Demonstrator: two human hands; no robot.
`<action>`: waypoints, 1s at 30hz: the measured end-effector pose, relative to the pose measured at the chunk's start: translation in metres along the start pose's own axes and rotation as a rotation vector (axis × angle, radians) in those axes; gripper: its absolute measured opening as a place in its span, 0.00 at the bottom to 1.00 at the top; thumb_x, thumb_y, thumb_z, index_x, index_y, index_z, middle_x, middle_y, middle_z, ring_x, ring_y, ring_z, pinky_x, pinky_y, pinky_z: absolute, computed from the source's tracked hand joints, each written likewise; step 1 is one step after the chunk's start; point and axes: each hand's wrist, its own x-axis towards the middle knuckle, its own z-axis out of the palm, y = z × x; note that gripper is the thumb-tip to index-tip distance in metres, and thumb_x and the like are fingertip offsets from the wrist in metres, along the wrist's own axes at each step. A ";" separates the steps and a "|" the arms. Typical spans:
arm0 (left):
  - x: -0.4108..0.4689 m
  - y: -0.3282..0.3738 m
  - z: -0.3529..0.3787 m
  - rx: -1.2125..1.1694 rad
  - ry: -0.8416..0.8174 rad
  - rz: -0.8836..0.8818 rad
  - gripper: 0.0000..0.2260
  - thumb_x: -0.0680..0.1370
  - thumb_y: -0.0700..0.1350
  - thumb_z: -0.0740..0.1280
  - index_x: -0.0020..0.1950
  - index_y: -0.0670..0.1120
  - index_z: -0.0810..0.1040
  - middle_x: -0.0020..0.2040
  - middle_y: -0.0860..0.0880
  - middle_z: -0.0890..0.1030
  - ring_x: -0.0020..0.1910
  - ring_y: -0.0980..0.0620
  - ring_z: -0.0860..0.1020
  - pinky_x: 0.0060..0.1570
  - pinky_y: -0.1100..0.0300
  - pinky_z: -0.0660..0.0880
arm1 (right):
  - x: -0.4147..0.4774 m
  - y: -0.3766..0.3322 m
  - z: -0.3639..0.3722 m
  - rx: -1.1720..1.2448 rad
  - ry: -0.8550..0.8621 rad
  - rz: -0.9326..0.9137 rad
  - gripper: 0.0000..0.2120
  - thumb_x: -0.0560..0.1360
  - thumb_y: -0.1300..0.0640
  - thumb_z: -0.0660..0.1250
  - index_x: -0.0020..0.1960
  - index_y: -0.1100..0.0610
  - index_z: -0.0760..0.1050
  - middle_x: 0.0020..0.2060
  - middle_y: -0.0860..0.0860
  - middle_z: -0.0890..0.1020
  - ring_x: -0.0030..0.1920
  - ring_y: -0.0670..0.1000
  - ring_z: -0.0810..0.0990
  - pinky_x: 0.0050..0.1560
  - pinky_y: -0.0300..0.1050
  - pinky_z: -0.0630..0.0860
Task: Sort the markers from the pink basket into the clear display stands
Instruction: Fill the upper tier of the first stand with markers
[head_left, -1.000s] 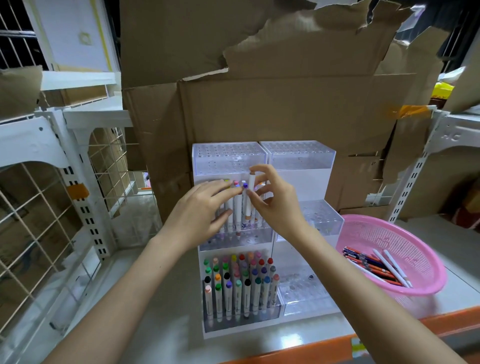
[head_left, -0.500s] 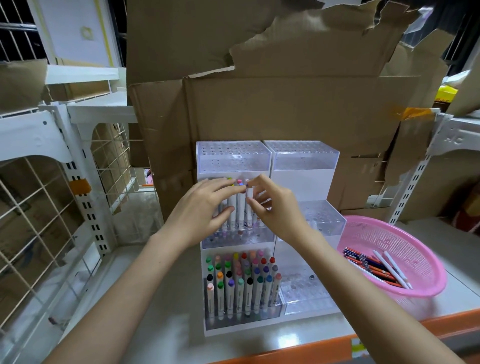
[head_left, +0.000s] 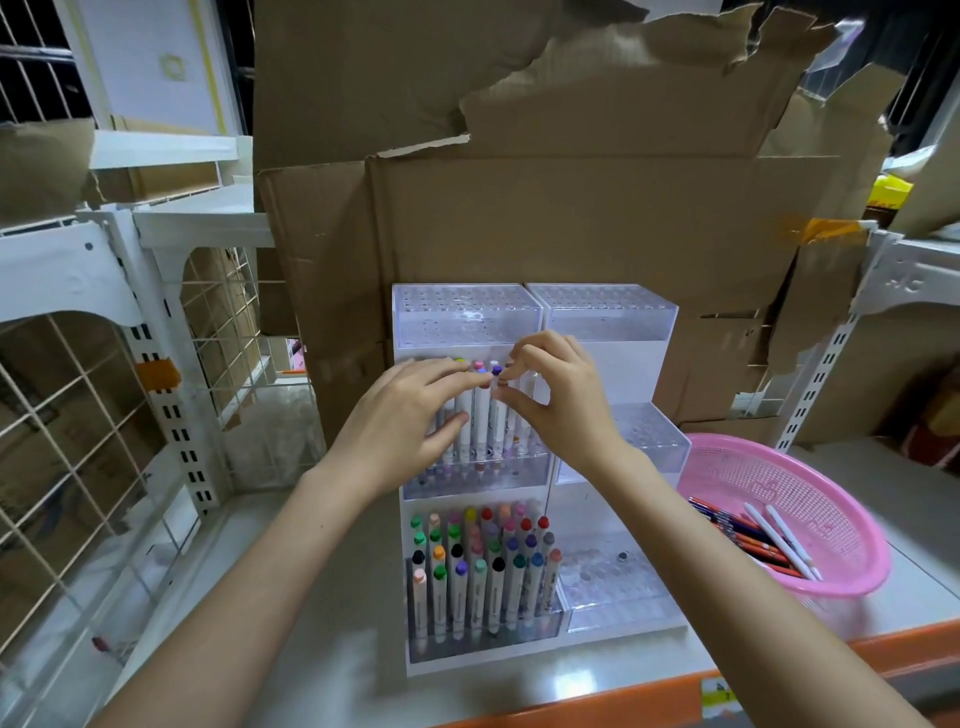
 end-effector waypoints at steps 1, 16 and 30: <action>0.000 0.001 0.000 0.001 0.001 -0.003 0.19 0.76 0.45 0.69 0.67 0.53 0.74 0.64 0.53 0.76 0.65 0.52 0.72 0.64 0.57 0.64 | 0.000 0.000 0.001 -0.001 0.001 0.001 0.08 0.70 0.56 0.76 0.43 0.57 0.77 0.46 0.49 0.78 0.46 0.54 0.76 0.46 0.57 0.74; 0.004 0.006 -0.003 0.055 -0.034 -0.044 0.18 0.77 0.50 0.66 0.68 0.54 0.73 0.64 0.54 0.76 0.64 0.53 0.73 0.64 0.55 0.67 | -0.007 -0.005 -0.009 -0.004 -0.278 -0.031 0.21 0.77 0.52 0.67 0.69 0.53 0.70 0.64 0.47 0.75 0.61 0.50 0.76 0.56 0.49 0.76; 0.063 0.102 0.040 0.194 -0.103 0.139 0.24 0.74 0.61 0.55 0.64 0.51 0.76 0.58 0.49 0.80 0.57 0.47 0.78 0.57 0.52 0.72 | -0.058 0.065 -0.103 -0.267 -0.449 0.164 0.33 0.76 0.32 0.51 0.76 0.47 0.57 0.74 0.48 0.64 0.72 0.50 0.65 0.72 0.54 0.62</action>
